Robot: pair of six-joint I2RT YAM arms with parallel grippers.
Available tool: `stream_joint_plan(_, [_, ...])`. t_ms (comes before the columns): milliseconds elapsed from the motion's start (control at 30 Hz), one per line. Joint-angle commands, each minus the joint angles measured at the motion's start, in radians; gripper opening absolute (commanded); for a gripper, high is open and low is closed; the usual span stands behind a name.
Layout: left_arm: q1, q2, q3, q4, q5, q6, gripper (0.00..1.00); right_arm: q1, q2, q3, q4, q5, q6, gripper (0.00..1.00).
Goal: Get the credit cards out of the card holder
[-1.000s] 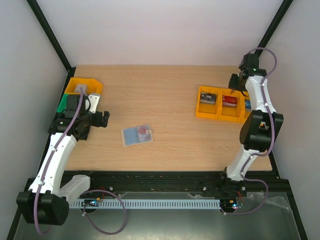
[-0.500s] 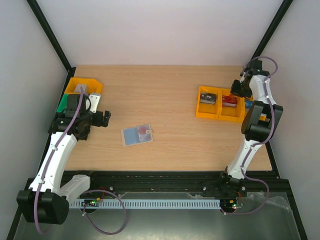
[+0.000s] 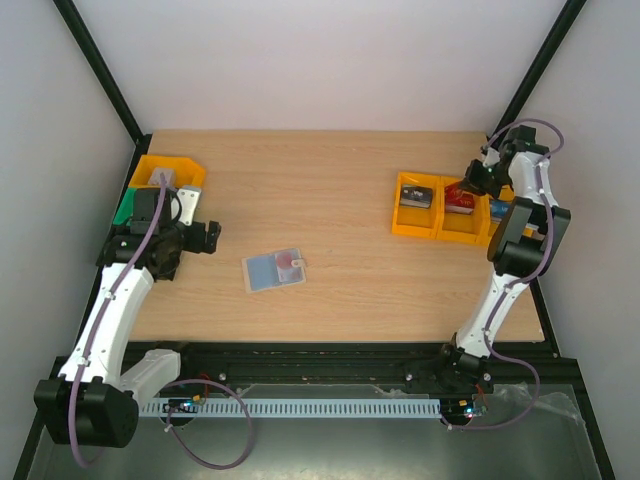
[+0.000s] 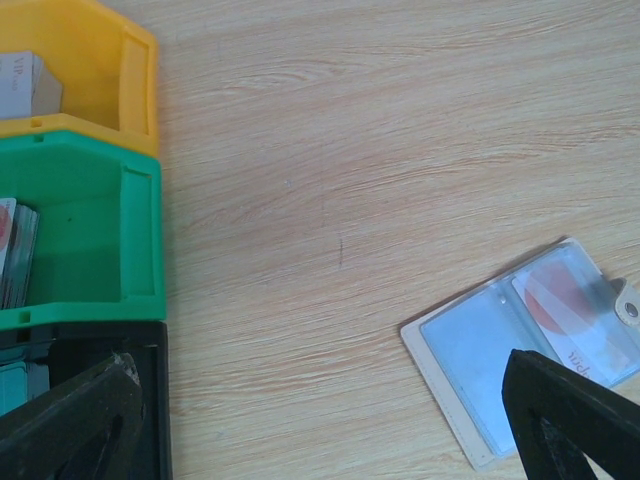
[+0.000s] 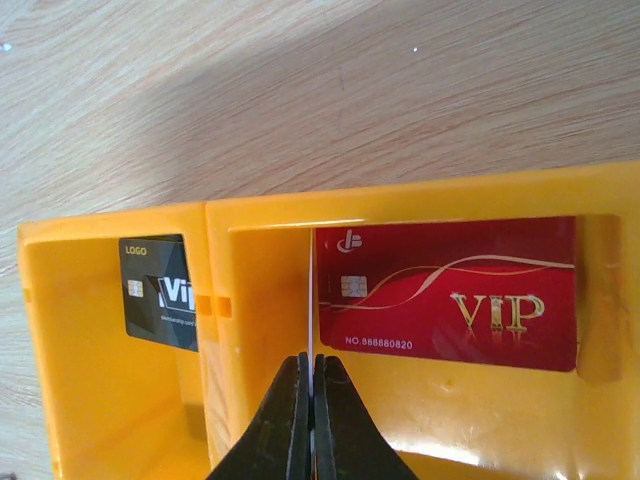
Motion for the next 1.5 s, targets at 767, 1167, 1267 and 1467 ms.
stream_joint_plan(767, [0.035,-0.001,-0.008,0.014,0.022,-0.002,0.99,-0.012,0.146,0.354,-0.062,0.326,0.092,0.33])
stream_joint_plan(1167, [0.039,-0.013,-0.012,0.016,0.035,0.004,0.99,0.071,-0.227,-0.156,0.175,0.361,0.171,0.55])
stream_joint_plan(1267, [0.039,-0.015,-0.012,0.015,0.048,0.006,0.99,0.071,-0.299,-0.330,0.354,0.351,0.233,0.65])
stream_joint_plan(1467, [0.039,-0.021,-0.012,0.015,0.050,0.006,0.99,0.058,-0.301,-0.421,0.504,0.271,0.328,0.68])
